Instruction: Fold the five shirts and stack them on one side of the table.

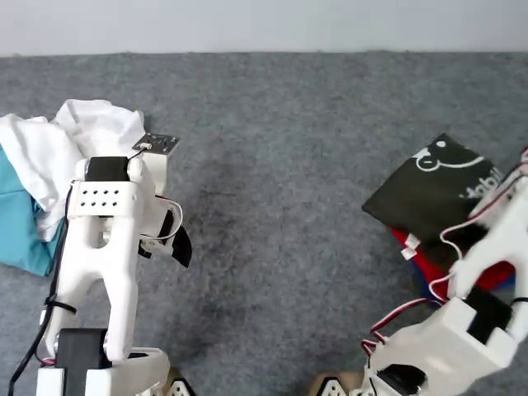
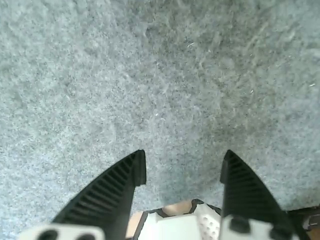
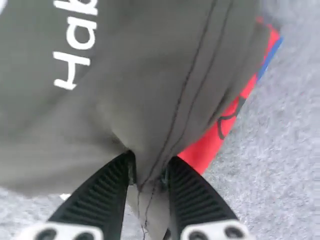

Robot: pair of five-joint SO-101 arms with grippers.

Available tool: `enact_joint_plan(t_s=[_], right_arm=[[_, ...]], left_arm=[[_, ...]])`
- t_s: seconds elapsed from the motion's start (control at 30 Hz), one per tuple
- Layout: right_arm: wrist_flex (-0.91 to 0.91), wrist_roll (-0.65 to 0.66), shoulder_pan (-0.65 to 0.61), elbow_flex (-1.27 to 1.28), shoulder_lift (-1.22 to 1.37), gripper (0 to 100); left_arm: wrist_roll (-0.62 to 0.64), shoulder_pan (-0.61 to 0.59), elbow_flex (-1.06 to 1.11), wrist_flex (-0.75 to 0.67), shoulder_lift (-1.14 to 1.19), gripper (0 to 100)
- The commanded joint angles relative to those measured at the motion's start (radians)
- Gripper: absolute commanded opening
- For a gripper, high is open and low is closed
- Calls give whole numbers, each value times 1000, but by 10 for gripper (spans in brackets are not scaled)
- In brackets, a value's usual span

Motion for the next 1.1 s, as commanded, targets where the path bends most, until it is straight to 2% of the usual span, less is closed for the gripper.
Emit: enact_joint_plan(t_s=[0.0,0.17,0.5,0.73,1.07], right_arm=[[-67,11,19,114,-5,9],[-142,6,27,218,2,9],[-136,6,128,247,4,13],[-74,8,127,242,-4,191],[53,57,177,130,-99,195]], left_arm=[[-8,3,-2,5,-31,242],[-8,3,10,5,-31,242],[-11,5,19,-9,-31,242],[-11,5,19,-9,-31,242],[-11,5,21,-9,-29,242]])
